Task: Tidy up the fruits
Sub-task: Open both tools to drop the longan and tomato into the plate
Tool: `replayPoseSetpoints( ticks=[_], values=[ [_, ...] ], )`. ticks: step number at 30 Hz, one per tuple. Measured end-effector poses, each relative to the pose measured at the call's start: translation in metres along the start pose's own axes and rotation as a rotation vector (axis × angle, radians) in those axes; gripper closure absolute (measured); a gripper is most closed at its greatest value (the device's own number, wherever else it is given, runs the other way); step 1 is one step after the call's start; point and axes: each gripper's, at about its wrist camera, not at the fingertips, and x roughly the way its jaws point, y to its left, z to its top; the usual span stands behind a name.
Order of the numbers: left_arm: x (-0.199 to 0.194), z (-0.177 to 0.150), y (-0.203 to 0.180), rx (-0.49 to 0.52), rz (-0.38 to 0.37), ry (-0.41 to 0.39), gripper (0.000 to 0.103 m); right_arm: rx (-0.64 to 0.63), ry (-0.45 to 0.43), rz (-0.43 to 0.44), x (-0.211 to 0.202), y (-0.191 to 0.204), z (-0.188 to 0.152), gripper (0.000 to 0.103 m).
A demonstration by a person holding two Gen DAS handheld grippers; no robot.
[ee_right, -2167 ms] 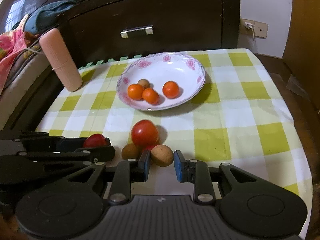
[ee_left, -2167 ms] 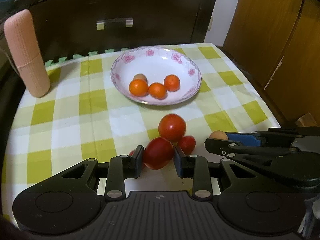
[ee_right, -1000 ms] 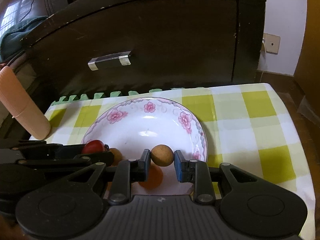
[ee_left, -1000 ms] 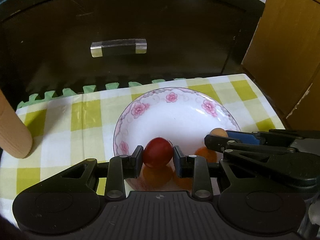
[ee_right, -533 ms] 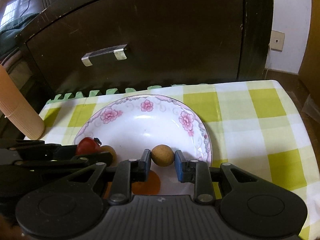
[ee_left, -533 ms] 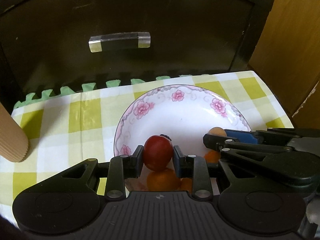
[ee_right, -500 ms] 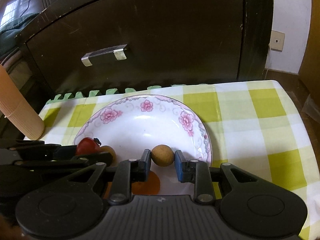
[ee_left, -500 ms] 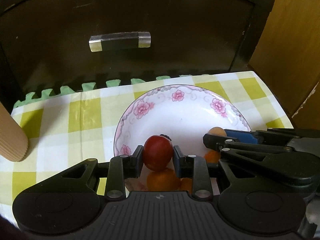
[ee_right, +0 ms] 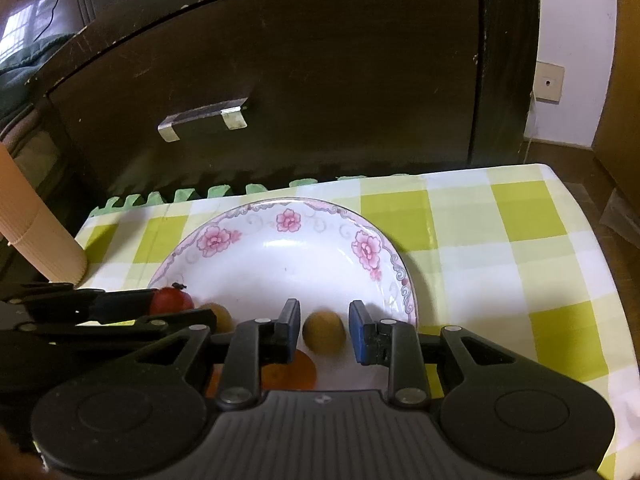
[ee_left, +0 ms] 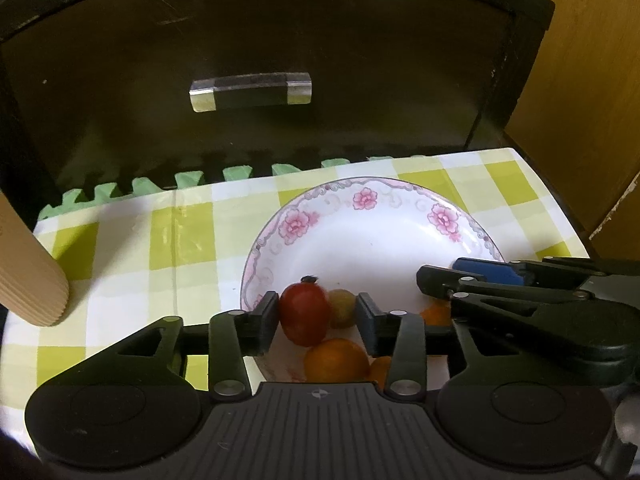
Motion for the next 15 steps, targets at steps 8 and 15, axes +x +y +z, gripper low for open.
replayPoseSetpoints(
  ticks=[8,15],
  values=[
    [-0.012,0.001,-0.003,0.005,0.0,-0.02,0.046,-0.003,-0.019,-0.015,-0.012,0.001,0.002,0.076],
    [-0.027,0.001,-0.006,0.011,0.005,-0.042,0.041,-0.009,-0.042,-0.022,-0.03,0.004,0.003,0.075]
  ],
)
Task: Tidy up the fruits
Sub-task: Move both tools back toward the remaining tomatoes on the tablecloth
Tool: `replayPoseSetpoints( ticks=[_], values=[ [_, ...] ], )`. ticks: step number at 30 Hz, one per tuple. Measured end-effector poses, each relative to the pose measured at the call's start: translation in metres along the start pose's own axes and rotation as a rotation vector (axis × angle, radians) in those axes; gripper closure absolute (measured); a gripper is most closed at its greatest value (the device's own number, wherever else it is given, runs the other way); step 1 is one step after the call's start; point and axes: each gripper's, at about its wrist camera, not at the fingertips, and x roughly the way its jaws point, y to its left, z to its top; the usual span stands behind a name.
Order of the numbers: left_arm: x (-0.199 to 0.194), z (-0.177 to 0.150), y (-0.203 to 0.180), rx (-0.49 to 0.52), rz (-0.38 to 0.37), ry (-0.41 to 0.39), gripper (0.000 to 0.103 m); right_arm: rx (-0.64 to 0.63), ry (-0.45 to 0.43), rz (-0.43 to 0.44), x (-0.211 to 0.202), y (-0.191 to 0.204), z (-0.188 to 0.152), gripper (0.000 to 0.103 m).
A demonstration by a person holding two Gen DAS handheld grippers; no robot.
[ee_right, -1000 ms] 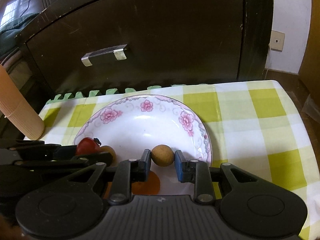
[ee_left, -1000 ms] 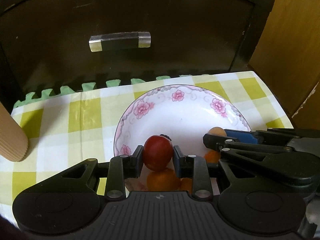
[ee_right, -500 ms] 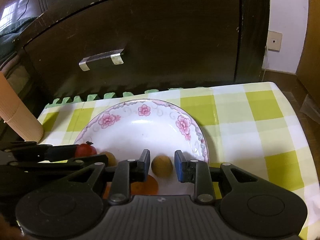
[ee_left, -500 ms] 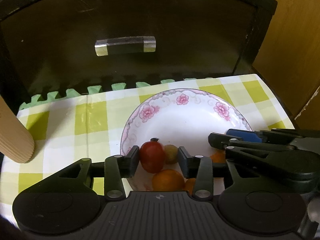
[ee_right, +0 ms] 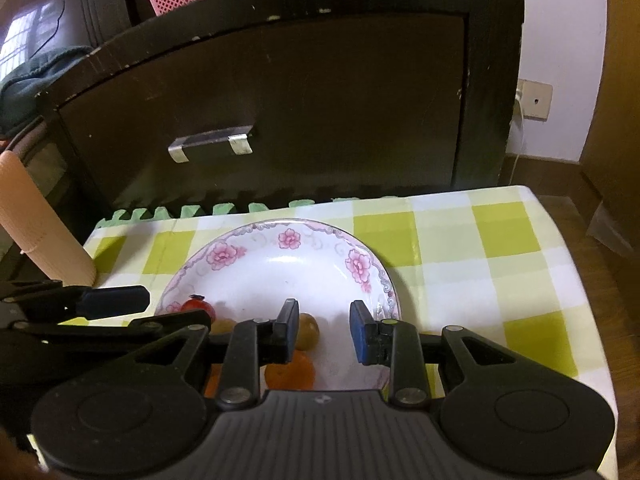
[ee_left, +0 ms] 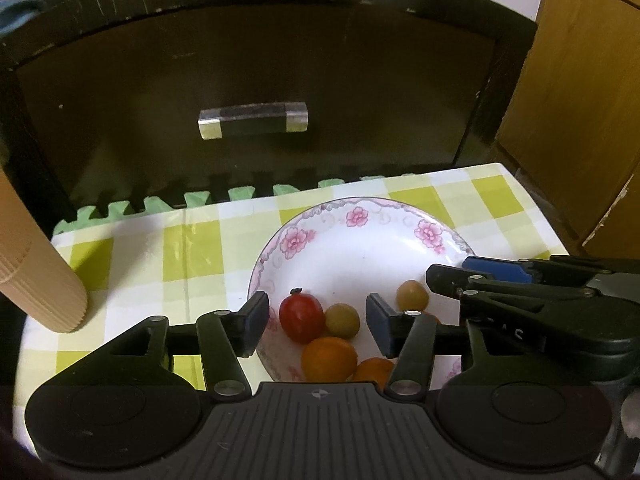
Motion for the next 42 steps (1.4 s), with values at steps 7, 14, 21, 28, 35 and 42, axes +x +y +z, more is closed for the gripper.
replayPoseSetpoints(
  ticks=[7,14,21,28,35,42],
  values=[
    [-0.02,0.0,-0.003,0.01,0.0,-0.024,0.038,0.008,-0.029,-0.002,-0.023,0.003,-0.003,0.075],
    [-0.04,-0.006,-0.007,0.027,0.0,-0.043,0.037,0.008,-0.043,-0.002,-0.044,0.007,-0.011,0.075],
    [-0.056,-0.017,-0.011,0.051,0.0,-0.044,0.035,0.013,-0.041,0.007,-0.061,0.011,-0.026,0.075],
    [-0.064,-0.028,-0.011,0.067,0.0,-0.027,0.035,0.02,-0.021,0.009,-0.071,0.014,-0.04,0.075],
    [-0.077,-0.04,-0.01,0.079,-0.002,-0.018,0.035,0.02,-0.007,0.016,-0.082,0.019,-0.052,0.075],
    [-0.083,-0.053,-0.012,0.088,0.004,-0.002,0.035,0.02,0.016,0.017,-0.087,0.024,-0.065,0.075]
  ],
)
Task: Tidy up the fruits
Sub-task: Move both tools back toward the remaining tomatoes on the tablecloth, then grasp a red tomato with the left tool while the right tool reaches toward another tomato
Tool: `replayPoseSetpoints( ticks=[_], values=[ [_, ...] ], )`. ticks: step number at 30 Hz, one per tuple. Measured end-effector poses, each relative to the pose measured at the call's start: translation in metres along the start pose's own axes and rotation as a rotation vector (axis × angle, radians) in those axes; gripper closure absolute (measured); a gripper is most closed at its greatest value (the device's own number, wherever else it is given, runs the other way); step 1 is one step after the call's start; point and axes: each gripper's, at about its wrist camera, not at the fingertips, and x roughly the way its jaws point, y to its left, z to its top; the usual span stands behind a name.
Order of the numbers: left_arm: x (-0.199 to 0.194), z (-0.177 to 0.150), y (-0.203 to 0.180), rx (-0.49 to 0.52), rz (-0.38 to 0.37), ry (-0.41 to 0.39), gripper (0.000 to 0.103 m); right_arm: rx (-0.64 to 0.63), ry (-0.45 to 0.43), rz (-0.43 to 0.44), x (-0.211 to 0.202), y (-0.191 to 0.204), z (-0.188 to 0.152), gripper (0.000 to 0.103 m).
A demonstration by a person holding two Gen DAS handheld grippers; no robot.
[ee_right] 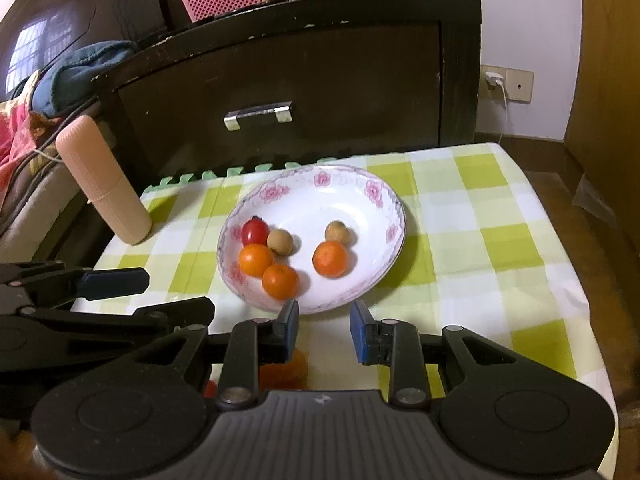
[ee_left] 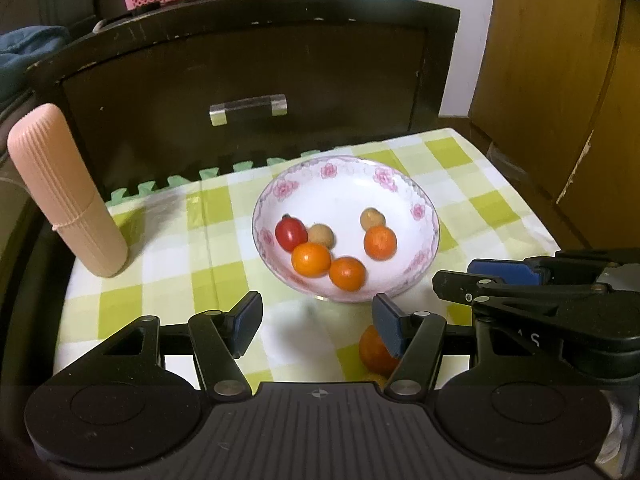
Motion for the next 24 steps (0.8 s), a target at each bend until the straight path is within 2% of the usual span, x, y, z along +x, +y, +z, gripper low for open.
replayPoseSetpoints(
  ticks=[17,24],
  values=[
    [-0.004,-0.033,0.007,-0.015,-0.002,0.076,0.035,-0.052,0.09,0.02,0.003,0.016,-0.027,0.075],
    [0.0,-0.048,0.003,0.016,-0.041,0.094,0.031,-0.047,0.139,0.015,0.008,0.008,-0.035,0.072]
  ],
)
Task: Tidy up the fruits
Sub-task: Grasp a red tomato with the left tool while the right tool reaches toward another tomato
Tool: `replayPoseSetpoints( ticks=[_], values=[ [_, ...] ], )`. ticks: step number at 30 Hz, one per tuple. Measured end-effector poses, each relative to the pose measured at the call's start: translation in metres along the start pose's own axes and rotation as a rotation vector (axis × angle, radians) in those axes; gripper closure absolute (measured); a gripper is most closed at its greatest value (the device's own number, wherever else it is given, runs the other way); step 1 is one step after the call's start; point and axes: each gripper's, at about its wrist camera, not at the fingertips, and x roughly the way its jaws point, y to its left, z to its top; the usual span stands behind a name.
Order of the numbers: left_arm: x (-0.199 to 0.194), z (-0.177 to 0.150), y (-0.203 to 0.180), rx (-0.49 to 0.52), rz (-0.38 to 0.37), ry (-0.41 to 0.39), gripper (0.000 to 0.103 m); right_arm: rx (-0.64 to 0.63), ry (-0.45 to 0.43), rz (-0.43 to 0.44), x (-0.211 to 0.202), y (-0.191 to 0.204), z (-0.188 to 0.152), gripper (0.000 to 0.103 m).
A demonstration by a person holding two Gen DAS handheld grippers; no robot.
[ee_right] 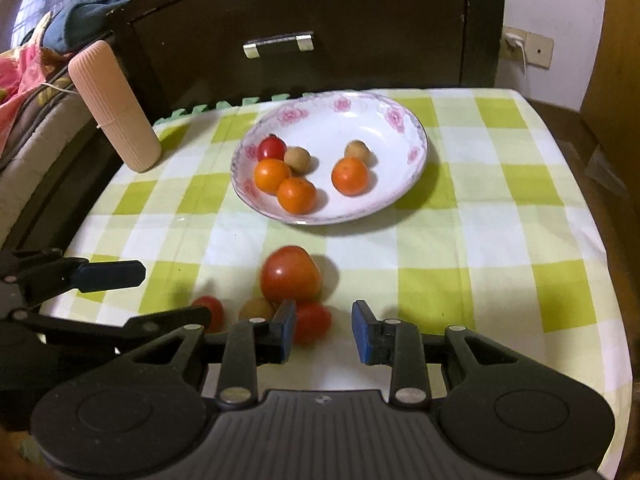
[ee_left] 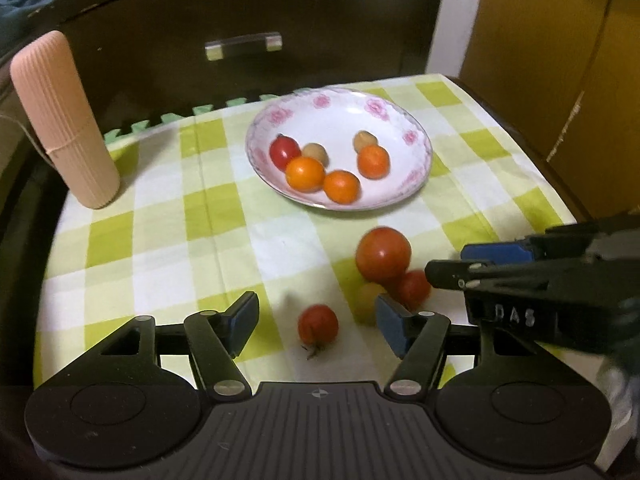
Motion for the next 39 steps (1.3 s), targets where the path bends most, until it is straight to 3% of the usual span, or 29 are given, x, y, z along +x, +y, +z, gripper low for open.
replayPoseSetpoints(
  ticks=[13,19,29,39],
  values=[
    [0.031,-0.014,-0.003,0.048,-0.006,0.043,0.035,-0.012,0.038,0.017,0.009,-0.009,-0.01,0.072],
    [0.044,-0.014,-0.002,0.053,0.003,0.038,0.041,-0.011,0.045,0.03,0.012,-0.011,-0.009,0.072],
    [0.038,-0.015,0.006,0.027,-0.006,0.054,0.066,-0.016,0.045,0.05,0.018,-0.01,-0.009,0.071],
    [0.037,-0.016,0.006,0.022,-0.012,0.066,0.068,-0.051,0.049,0.078,0.022,-0.003,-0.009,0.071]
  ],
)
